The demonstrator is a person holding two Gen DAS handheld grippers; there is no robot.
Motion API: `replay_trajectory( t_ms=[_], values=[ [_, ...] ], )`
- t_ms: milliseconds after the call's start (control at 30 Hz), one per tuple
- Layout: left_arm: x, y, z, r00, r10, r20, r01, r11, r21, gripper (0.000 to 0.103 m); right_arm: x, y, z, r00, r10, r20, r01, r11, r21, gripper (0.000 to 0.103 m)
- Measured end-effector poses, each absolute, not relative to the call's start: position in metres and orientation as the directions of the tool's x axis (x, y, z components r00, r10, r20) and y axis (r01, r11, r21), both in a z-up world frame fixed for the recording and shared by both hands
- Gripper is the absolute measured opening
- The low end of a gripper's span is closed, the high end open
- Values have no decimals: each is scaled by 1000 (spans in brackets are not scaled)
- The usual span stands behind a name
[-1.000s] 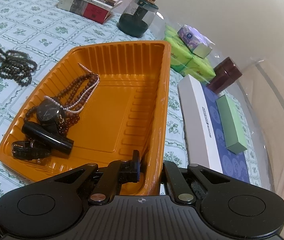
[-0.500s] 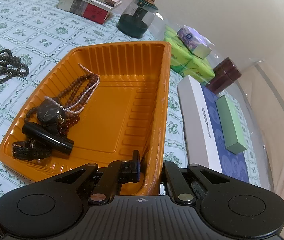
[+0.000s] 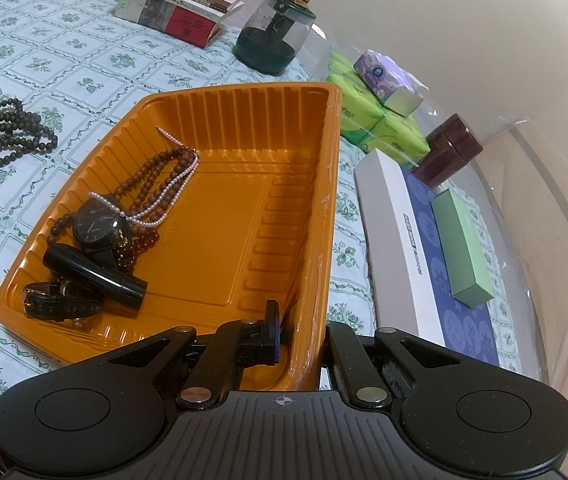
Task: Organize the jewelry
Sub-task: 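Lift the dark bead strand high and swing it over the orange tray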
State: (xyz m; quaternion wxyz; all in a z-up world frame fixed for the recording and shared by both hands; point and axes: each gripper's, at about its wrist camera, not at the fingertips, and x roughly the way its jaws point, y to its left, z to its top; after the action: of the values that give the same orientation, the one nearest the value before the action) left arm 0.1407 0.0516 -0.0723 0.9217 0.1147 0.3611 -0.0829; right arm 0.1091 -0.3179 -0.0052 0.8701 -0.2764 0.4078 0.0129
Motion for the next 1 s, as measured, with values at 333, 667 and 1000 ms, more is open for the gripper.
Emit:
replay_trajectory(
  t_ms=[333, 667, 1000],
  values=[
    [138, 50, -9, 819, -94, -567, 273, 931, 240, 6, 109, -319, -5, 670, -202, -714, -251, 844, -474, 5],
    [146, 47, 75, 893, -152, -423, 317, 880, 354, 6, 109, -319, -5, 670, -202, -715, -251, 844, -474, 5],
    [148, 46, 145, 928, -206, -311, 321, 867, 382, 6, 109, -319, -5, 670, -202, -714, -251, 844, -474, 5]
  ],
)
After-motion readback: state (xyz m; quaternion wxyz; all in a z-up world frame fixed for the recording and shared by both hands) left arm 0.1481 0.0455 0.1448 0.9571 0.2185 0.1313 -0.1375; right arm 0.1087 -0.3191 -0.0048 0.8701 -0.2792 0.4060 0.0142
